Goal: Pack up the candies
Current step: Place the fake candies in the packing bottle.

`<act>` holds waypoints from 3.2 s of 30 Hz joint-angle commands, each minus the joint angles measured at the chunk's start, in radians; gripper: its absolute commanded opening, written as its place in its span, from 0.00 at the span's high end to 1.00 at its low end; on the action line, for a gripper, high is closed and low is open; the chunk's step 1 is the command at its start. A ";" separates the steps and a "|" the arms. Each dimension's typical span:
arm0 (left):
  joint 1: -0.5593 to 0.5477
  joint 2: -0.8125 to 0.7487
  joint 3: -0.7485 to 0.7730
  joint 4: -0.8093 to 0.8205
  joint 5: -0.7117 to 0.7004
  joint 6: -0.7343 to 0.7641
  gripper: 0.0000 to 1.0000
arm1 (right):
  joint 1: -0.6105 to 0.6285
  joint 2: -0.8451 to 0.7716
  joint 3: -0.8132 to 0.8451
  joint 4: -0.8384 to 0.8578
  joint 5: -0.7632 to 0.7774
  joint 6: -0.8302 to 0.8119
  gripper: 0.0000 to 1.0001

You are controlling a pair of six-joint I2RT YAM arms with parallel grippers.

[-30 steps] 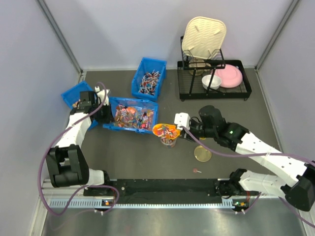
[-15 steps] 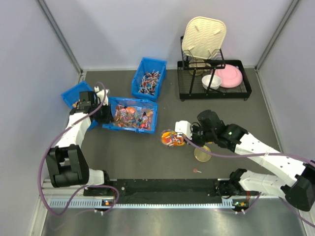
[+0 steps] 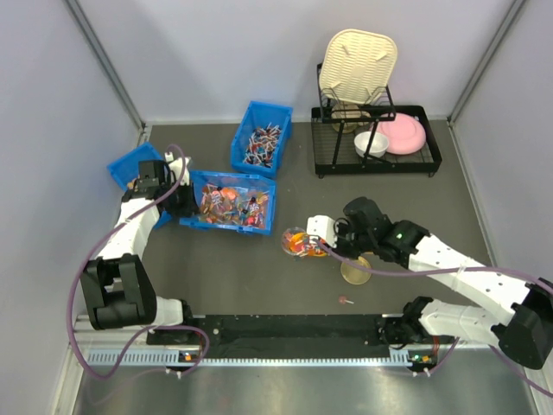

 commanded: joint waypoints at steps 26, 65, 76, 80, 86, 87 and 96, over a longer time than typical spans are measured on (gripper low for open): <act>0.012 -0.050 0.046 0.095 0.120 -0.045 1.00 | -0.007 0.011 -0.032 0.094 0.187 -0.029 1.00; 0.014 -0.047 0.046 0.095 0.123 -0.046 1.00 | 0.002 0.079 0.178 -0.110 0.185 -0.049 1.00; 0.012 -0.047 0.048 0.095 0.124 -0.049 1.00 | 0.000 0.105 0.198 -0.135 0.202 -0.078 1.00; 0.014 -0.047 0.046 0.095 0.126 -0.048 1.00 | 0.002 0.117 0.203 -0.142 0.200 -0.081 1.00; 0.014 -0.044 0.046 0.095 0.126 -0.048 1.00 | 0.012 0.123 0.227 -0.167 0.237 -0.093 1.00; 0.014 -0.045 0.046 0.095 0.126 -0.048 1.00 | 0.012 0.125 0.230 -0.173 0.242 -0.096 1.00; 0.014 -0.045 0.046 0.098 0.126 -0.046 1.00 | 0.062 0.142 0.247 -0.221 0.299 -0.115 1.00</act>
